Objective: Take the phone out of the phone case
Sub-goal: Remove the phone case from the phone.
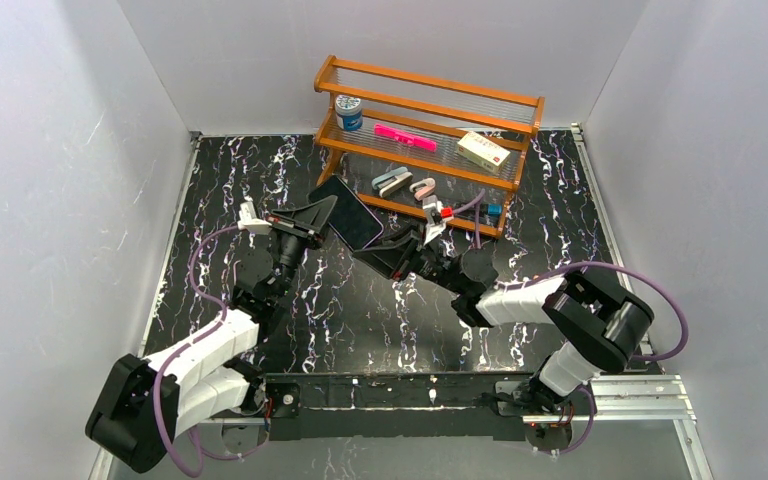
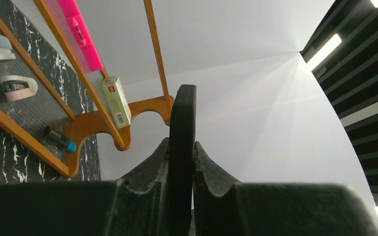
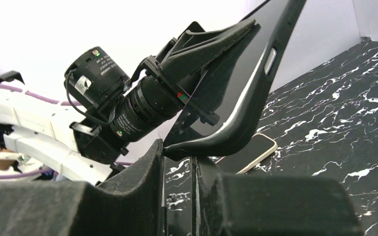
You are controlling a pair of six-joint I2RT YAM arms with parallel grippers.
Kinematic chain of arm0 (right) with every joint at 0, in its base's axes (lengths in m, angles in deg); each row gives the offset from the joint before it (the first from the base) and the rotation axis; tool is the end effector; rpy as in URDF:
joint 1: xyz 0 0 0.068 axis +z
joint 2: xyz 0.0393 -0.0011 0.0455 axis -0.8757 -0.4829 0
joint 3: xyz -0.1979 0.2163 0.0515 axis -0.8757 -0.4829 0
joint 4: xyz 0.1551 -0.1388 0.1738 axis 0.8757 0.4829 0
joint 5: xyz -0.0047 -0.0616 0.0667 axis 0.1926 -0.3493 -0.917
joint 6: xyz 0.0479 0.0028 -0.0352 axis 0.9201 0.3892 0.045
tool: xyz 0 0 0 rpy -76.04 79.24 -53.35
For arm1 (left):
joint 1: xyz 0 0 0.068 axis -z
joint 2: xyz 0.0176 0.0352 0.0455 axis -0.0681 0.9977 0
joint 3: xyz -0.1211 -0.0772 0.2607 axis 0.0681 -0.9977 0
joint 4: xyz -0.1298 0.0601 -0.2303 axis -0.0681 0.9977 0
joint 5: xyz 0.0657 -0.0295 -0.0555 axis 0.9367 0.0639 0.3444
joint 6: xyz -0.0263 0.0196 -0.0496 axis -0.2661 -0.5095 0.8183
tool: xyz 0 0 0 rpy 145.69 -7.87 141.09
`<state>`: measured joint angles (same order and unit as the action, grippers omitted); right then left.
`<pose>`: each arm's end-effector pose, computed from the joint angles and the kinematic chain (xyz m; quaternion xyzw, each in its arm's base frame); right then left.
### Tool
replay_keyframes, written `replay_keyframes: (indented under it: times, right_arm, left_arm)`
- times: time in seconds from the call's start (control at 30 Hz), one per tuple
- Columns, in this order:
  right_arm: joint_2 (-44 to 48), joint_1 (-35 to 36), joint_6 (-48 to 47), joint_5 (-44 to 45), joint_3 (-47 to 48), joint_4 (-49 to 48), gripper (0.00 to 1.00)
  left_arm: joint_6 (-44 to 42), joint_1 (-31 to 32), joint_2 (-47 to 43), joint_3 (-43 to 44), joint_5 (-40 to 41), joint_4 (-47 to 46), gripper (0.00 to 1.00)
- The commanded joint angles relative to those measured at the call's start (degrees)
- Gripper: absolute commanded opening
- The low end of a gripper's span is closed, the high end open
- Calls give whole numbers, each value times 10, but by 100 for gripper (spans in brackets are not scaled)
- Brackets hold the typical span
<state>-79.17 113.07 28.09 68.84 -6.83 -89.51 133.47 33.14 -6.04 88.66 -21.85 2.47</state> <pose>0.1809 0.2489 0.2720 -0.1578 0.5054 0.6592 0.5340 0.1907 -0.1002 0.2981 -0.2991 0.4711 -0.6675 0.4930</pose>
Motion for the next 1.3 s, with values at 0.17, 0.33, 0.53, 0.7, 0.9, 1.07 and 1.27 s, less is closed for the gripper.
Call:
replay_keyframes:
  times: [0.17, 0.33, 0.53, 0.7, 0.9, 1.07, 1.27]
  right_arm:
    - [2, -12, -186, -108, 35, 85, 1]
    - [22, -15, -237, -72, 40, 147, 1]
    - [28, -41, -186, 13, 20, 161, 1]
    - [60, -44, -156, -2, 6, 193, 18]
    - [144, -43, -118, 7, -32, 263, 47]
    - [203, -43, -98, -4, -56, 303, 56]
    - [222, -45, -92, -4, -57, 296, 56]
  left_arm:
    - [5, 8, -45, 54, -38, 85, 0]
    - [2, 8, -34, 59, -58, 85, 0]
    - [-32, 8, -36, 76, -93, 81, 0]
    - [-80, 5, -42, 73, -85, 76, 0]
    - [-111, -9, -35, 70, -91, 76, 0]
    - [-109, -23, -26, 68, -105, 72, 0]
    - [-109, -24, -23, 73, -127, 68, 0]
